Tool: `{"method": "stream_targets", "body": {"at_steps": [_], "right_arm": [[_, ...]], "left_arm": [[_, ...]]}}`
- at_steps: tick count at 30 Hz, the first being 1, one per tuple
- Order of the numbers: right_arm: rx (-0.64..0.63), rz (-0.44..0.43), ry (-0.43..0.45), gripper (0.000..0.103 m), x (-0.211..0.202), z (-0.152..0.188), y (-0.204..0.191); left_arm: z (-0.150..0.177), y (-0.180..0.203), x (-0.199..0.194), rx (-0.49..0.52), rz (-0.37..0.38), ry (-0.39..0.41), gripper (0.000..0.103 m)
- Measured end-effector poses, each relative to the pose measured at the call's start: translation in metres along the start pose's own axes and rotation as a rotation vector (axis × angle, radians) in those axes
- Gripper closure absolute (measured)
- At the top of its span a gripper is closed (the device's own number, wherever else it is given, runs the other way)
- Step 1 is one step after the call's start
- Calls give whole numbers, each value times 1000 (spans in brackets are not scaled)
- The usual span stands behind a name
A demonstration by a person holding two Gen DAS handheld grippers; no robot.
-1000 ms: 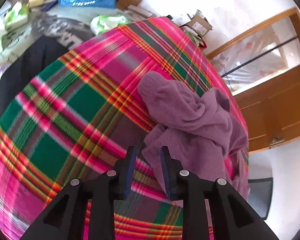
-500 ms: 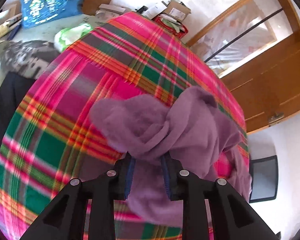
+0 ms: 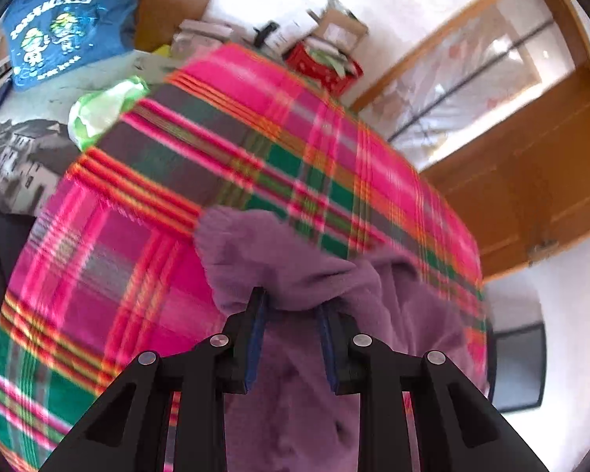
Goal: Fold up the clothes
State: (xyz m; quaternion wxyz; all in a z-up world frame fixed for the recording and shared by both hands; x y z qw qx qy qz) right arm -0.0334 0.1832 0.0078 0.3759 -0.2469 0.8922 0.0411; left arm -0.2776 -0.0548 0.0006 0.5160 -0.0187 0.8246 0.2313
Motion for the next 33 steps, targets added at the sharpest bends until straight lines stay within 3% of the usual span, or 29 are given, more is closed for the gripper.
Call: {"method": "stream_targets", "body": {"at_steps": [6, 13, 18, 20, 29, 33], "right_arm": [[-36, -48, -27, 87, 22, -7, -18], [-115, -127, -27, 83, 45, -24, -52], [-169, -150, -14, 73, 63, -37, -72], [-181, -169, -13, 55, 70, -40, -79], [-340, -129, -38, 55, 113, -59, -122], [-356, -119, -70, 56, 134, -60, -130]], "left_arm": [[-15, -39, 0, -99, -86, 51, 74], [12, -71, -7, -107, -65, 4, 73], [43, -81, -22, -91, -21, -14, 60], [57, -85, -29, -85, -9, -19, 60], [94, -100, -61, -156, 74, 28, 56], [111, -110, -55, -251, 140, -21, 56]]}}
Point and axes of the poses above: each gripper's, at about its wrist camera, not at the fingertips, and x roughly the way its jaws point, y to its right, z to its underside, the point moved 5 cm from there along x, roughly the way its jaws point, and after that the axes turned 12 degrees about -z, right-handed, at the moved point
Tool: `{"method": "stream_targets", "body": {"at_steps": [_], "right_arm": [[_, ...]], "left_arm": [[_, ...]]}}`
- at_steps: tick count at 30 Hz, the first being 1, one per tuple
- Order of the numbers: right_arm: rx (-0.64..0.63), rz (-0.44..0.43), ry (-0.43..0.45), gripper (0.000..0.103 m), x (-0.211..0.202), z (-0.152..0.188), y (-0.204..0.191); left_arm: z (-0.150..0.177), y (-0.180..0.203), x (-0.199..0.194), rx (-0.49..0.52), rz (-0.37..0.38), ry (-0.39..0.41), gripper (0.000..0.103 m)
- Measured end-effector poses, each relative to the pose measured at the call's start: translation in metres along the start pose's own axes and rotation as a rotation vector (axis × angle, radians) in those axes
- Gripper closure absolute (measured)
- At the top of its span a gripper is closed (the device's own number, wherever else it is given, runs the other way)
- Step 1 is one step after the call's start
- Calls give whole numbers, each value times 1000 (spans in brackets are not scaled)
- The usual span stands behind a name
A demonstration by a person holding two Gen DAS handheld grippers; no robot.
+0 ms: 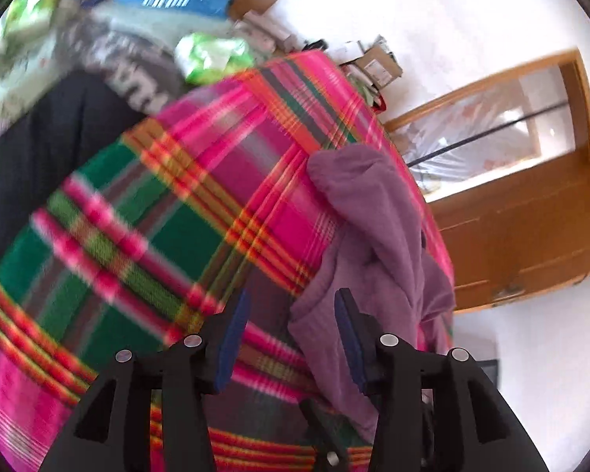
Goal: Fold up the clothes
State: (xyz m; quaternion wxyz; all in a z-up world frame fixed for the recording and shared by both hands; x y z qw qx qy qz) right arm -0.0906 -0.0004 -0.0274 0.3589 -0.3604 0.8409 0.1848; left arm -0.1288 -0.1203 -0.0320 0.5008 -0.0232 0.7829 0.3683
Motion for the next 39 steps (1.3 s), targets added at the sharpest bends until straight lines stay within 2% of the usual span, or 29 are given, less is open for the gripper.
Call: {"method": "stream_targets", "body": {"at_steps": [1, 2, 4, 5, 10, 15, 18, 21, 25, 28, 31, 33, 39], "right_arm": [[9, -3, -6, 63, 4, 0, 1], [20, 5, -11, 76, 5, 1, 5], [51, 24, -5, 94, 4, 2, 14], [75, 17, 6, 98, 1, 2, 20], [223, -44, 108, 99, -28, -3, 45], [380, -243, 192, 99, -56, -8, 61], [485, -353, 220, 99, -64, -2, 72], [575, -428, 225, 99, -61, 11, 81], [643, -443, 193, 99, -52, 28, 88], [649, -437, 180, 99, -48, 33, 87], [650, -439, 175, 98, -44, 34, 86], [650, -440, 172, 98, -42, 34, 85], [653, -419, 174, 97, -44, 40, 86]], "left_arm": [[2, -4, 3, -18, 8, -14, 56], [4, -7, 5, -32, 10, -30, 56], [5, -9, 6, -45, 20, -36, 56], [5, -9, 6, -52, 26, -39, 56], [9, -3, 8, -71, 99, -53, 52], [13, 5, 10, -102, 186, -53, 51], [16, 8, 10, -128, 235, -45, 44], [22, 12, 20, -130, 250, -88, 44], [31, 23, 32, -96, 250, -130, 44], [36, 31, 38, -70, 263, -163, 44], [38, 38, 35, -40, 292, -137, 44], [41, 43, 36, -28, 324, -155, 44], [50, 52, 43, -1, 331, -185, 44]]}}
Point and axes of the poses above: each gripper's, at about its wrist camera, not at the fingertips, and x roughly the way its jaws point, y to its right, z to its underside, the point moved 5 cm from there along x, roughly the way its jaws point, and after that the axes turned 12 degrees about -z, right-handed, at the moved point
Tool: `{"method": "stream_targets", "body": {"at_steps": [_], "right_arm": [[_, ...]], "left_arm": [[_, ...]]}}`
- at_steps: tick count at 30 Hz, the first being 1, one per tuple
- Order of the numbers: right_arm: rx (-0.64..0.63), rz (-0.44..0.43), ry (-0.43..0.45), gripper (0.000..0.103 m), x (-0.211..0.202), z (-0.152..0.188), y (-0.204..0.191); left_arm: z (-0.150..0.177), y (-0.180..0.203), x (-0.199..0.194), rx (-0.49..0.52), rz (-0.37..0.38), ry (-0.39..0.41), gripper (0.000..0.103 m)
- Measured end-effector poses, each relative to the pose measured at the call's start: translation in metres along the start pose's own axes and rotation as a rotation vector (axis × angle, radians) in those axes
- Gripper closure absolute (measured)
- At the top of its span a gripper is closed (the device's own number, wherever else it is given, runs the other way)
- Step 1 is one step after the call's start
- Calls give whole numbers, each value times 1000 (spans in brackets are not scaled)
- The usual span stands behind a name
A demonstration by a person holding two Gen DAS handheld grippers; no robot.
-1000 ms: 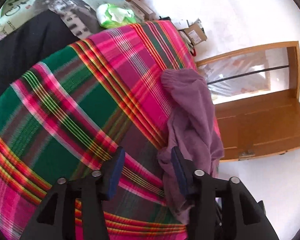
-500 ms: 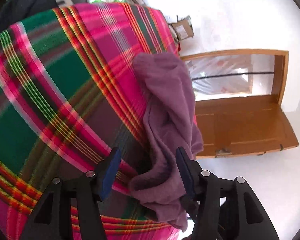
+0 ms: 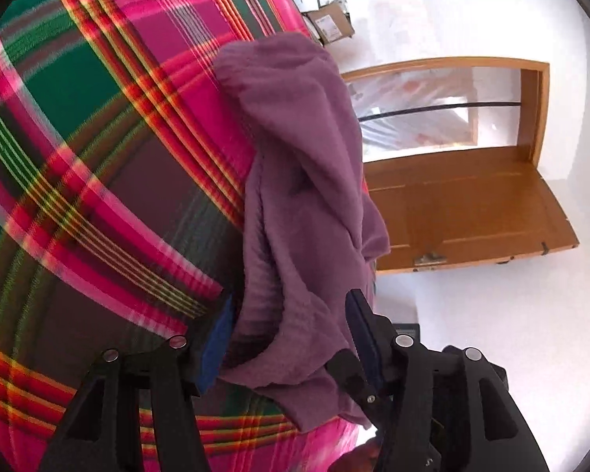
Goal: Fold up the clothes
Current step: 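Hold the fabric up with the left gripper while the right gripper pinches and releases the garment body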
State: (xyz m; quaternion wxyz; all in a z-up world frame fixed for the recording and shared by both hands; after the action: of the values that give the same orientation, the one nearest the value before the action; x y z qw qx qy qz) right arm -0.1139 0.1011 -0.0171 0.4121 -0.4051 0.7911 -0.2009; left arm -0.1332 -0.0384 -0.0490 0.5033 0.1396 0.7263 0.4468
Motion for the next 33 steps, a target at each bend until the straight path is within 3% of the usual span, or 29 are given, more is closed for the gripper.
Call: {"method": "stream_targets", "body": {"at_steps": [7, 18, 31, 33], "right_arm": [[-18, 30, 10, 94, -20, 10, 3], [13, 77, 25, 90, -52, 34, 16], [34, 125, 62, 88, -76, 45, 29], [11, 165, 54, 88, -77, 48, 29]], "left_arm": [[-2, 11, 4, 31, 27, -22, 50], [5, 35, 16, 87, 91, -50, 50], [20, 51, 38, 153, 53, -135, 50], [20, 53, 42, 152, 37, -152, 55]]}}
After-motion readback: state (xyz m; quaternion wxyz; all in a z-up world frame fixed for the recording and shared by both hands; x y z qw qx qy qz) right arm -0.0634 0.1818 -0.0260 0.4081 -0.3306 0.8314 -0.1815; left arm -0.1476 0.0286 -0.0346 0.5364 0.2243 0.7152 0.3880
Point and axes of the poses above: each gripper's, at about its wrist camera, not at the fingertips, and x roughly the way its jaws point, y to its right, z to its underside, the point moved 5 cm from there along x, roughly the way its jaws point, and after that the axes turned 12 degrees about -z, right-handed, at the moved point
